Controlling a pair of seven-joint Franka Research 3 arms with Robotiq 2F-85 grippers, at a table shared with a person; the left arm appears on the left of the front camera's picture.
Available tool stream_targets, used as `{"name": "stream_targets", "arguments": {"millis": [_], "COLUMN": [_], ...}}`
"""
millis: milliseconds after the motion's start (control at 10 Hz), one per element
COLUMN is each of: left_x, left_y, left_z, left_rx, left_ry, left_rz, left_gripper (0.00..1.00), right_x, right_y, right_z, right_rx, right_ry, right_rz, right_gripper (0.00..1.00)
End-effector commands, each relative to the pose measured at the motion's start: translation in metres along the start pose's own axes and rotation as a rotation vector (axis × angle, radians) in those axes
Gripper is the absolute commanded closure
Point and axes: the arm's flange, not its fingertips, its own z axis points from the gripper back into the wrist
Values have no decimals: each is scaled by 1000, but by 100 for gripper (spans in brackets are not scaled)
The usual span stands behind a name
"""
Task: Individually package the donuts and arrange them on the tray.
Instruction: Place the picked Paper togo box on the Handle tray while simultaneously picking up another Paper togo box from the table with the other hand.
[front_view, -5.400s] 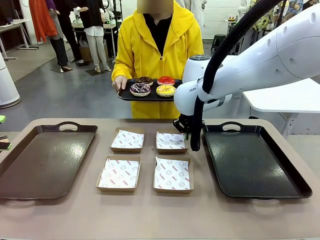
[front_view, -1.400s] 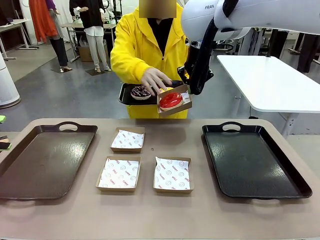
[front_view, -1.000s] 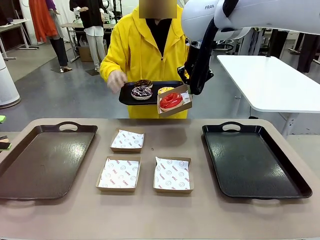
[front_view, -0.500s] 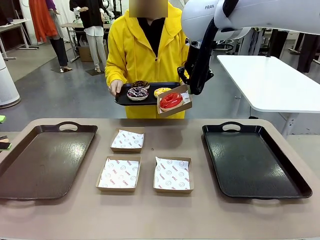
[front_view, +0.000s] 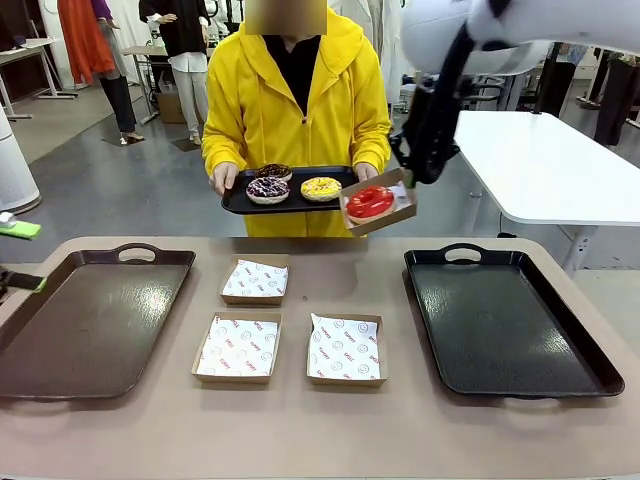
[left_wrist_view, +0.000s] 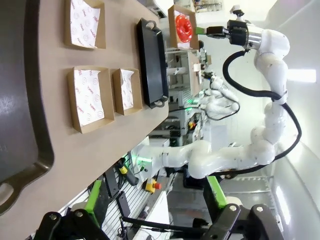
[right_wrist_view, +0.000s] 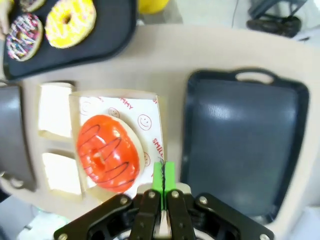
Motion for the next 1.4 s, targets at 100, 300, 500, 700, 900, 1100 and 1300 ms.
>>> {"name": "stream_targets", "arguments": {"millis": [100, 300, 500, 700, 900, 1100, 1300], "left_x": [27, 44, 62, 77, 98, 119, 138], "left_y": [-51, -79, -99, -106, -107, -104, -93], "left_z": [-29, -60, -106, -143, -170, -204, -237], "left_rx": [127, 222, 338, 502, 662, 810, 927], "left_ry": [116, 141, 175, 176, 148, 114, 76], "left_rz": [-3, -1, -10, -45, -93, -133, -161], "left_gripper": [0, 0, 0, 0, 0, 0, 0], "right_x": [-39, -47, -48, -45, -41, -40, -40], "right_y": [-67, -96, -122, -138, -142, -144, -147], "right_z": [1, -8, -25, -52, -74, -89, -97], "right_rx": [30, 28, 37, 59, 74, 91, 102], "right_ry": [6, -11, -33, -22, 10, 15, 16], "right_rz": [-23, -39, -41, -44, -52, -48, -57], "right_gripper": [99, 99, 99, 99, 99, 99, 99]}}
